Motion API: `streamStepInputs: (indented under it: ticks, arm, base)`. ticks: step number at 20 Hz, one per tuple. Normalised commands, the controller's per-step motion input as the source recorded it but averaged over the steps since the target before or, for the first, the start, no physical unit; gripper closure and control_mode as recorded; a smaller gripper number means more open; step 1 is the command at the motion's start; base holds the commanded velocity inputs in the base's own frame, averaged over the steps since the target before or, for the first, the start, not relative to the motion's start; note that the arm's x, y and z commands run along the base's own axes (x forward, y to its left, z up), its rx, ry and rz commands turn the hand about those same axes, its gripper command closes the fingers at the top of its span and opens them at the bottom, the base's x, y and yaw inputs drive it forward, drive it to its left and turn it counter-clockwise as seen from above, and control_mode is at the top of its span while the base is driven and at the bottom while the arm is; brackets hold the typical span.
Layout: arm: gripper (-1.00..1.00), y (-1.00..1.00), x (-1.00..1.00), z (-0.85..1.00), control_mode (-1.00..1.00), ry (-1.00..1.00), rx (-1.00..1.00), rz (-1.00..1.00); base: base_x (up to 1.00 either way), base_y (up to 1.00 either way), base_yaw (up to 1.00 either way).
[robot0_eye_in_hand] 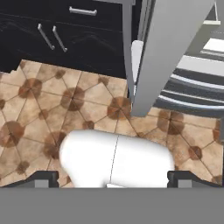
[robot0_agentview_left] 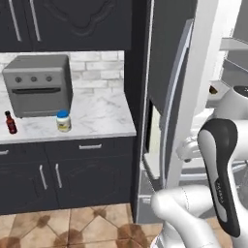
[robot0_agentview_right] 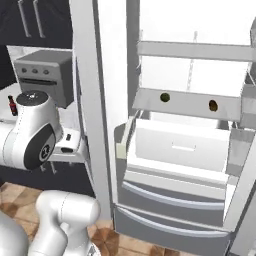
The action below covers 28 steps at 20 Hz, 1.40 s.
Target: Place the mayonnaise and condiment bottle from the counter to the top shelf of the fridge. If the existing items in the fridge are on the top shelf, move them to other shelves.
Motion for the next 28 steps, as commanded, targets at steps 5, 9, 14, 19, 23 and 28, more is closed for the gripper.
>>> streamStepInputs:
  ticks: [5,9,14,19,23,28]
  arm:
    - [-1.0,0.0,0.0,0.0,1.0,0.0,0.0,0.0]
    - [-1.0,0.0,0.0,0.0,1.0,0.0,0.0,0.0]
    - [-1.0,0.0,0.0,0.0,1.0,0.0,0.0,0.0]
    - [-1.0,0.0,0.0,0.0,1.0,0.0,0.0,0.0]
    - [-1.0,0.0,0.0,0.0,1.0,0.0,0.0,0.0]
    - [-1.0,0.0,0.0,0.0,1.0,0.0,0.0,0.0]
  base:
    - [-0.02,1.0,0.09]
    - [0.18,0.98,0.01]
    - [0.48,0.6,-0.03]
    - [0.47,0.21,-0.03]
    - [0.44,0.05,0.0]
    - [0.51,0.09,-0.01]
